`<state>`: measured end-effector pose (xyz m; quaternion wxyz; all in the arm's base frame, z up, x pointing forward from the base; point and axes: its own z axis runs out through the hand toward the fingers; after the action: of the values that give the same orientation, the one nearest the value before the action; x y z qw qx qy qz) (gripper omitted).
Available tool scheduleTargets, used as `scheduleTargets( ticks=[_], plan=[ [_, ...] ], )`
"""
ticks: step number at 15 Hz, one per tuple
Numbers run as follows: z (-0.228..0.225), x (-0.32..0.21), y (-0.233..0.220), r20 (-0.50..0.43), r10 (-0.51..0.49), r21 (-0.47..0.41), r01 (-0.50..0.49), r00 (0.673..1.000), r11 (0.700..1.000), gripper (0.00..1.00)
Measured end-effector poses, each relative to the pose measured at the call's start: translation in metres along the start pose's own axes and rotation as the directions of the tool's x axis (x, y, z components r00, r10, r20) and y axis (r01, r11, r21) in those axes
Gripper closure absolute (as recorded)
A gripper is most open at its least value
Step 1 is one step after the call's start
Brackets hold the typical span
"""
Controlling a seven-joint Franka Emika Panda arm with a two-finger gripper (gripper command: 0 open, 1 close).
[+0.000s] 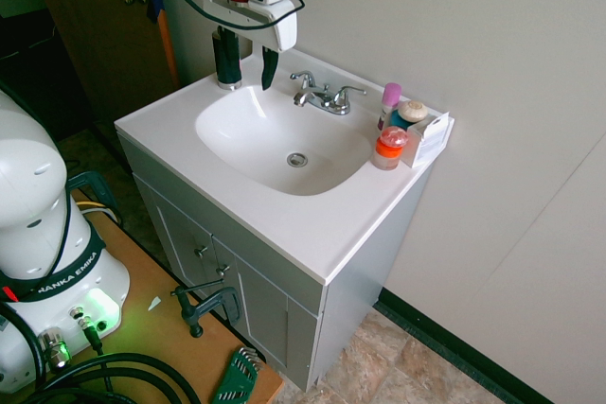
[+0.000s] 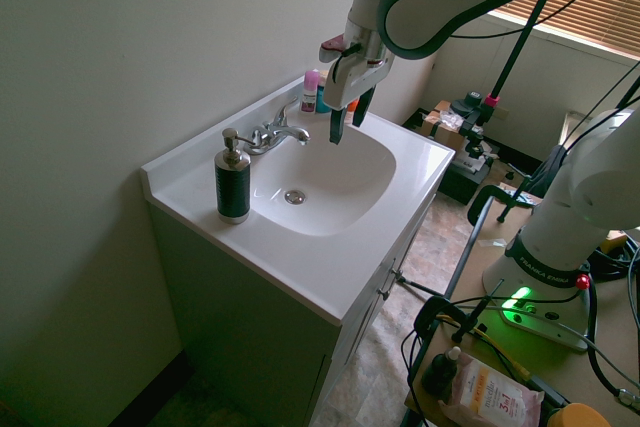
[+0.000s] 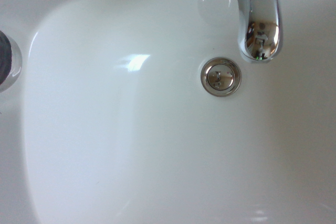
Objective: Turn off the hot water
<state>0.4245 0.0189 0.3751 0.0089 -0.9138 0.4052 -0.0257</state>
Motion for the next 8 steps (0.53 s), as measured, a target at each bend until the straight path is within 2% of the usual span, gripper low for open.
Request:
scheduleTargets(
  ticks=[5,8],
  plan=[
    [0.004,-0.001,-0.006,-0.005,-0.013,-0.007,0.013,1.0,1.0,0.0],
    [0.012,0.0,-0.037,-0.021,-0.053,-0.022,0.053,0.998,0.998,0.0]
  ],
)
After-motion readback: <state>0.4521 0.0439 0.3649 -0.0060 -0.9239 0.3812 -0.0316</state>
